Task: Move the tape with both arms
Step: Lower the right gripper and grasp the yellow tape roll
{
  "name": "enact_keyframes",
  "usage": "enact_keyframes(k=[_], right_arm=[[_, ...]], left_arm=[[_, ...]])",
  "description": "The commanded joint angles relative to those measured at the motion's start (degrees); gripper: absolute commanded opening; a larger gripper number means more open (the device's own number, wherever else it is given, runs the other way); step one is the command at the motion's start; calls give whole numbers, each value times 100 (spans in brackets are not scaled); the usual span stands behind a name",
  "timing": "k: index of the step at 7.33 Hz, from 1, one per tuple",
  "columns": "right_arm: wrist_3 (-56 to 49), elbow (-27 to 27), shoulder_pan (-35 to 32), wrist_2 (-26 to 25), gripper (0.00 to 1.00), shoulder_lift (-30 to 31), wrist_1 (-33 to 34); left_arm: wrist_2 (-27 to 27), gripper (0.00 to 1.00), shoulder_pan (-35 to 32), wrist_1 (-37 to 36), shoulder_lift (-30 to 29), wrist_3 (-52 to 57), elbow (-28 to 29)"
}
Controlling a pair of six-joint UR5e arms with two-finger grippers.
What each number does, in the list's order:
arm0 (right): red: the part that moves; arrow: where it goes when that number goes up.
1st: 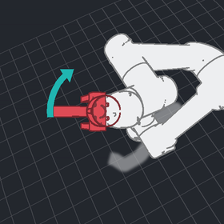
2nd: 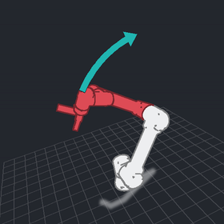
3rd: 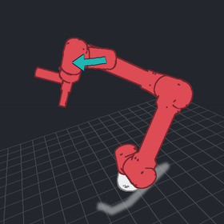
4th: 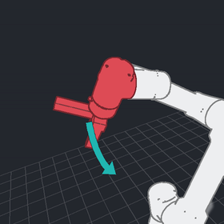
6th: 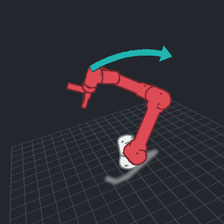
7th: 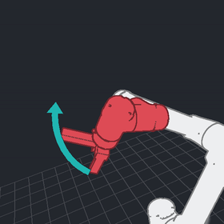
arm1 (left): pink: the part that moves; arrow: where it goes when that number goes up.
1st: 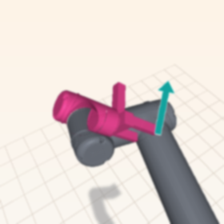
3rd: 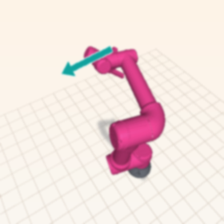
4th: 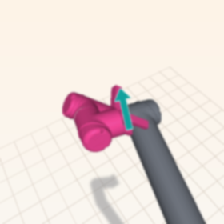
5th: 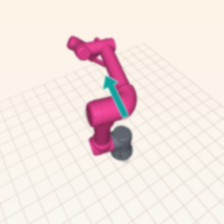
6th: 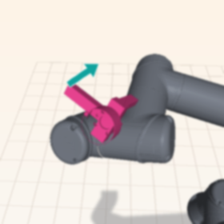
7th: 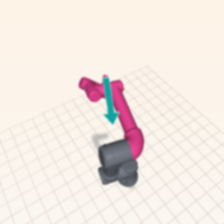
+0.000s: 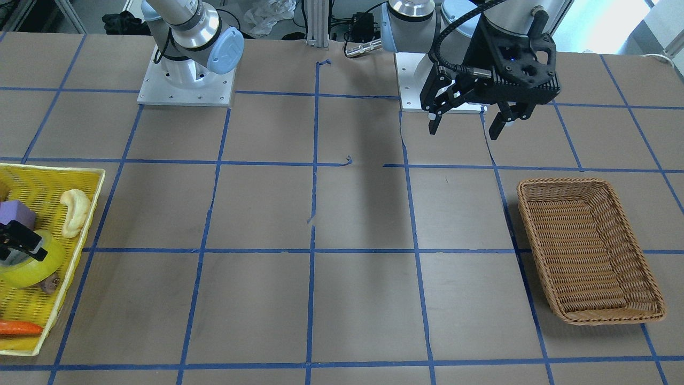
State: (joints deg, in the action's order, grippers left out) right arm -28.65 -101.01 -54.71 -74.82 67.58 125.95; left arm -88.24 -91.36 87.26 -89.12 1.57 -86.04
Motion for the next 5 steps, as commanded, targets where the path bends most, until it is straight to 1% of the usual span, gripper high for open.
enact_keyframes(k=[1,2,3,4,5], right_arm=[[0,-121,-5,150,54,-122,202],[-9,-112,-5,395,35,-201,141],[-27,-86,-5,354,21,-184,149],[-18,-59,-5,328,12,-141,123],[43,37,-66,319,11,-36,70]], left_arm=[[0,100,-4,1,0,-8,0],[0,100,-4,1,9,1,0],[0,100,4,1,0,-8,0],[0,100,-4,1,9,1,0],[9,100,13,1,9,1,0]])
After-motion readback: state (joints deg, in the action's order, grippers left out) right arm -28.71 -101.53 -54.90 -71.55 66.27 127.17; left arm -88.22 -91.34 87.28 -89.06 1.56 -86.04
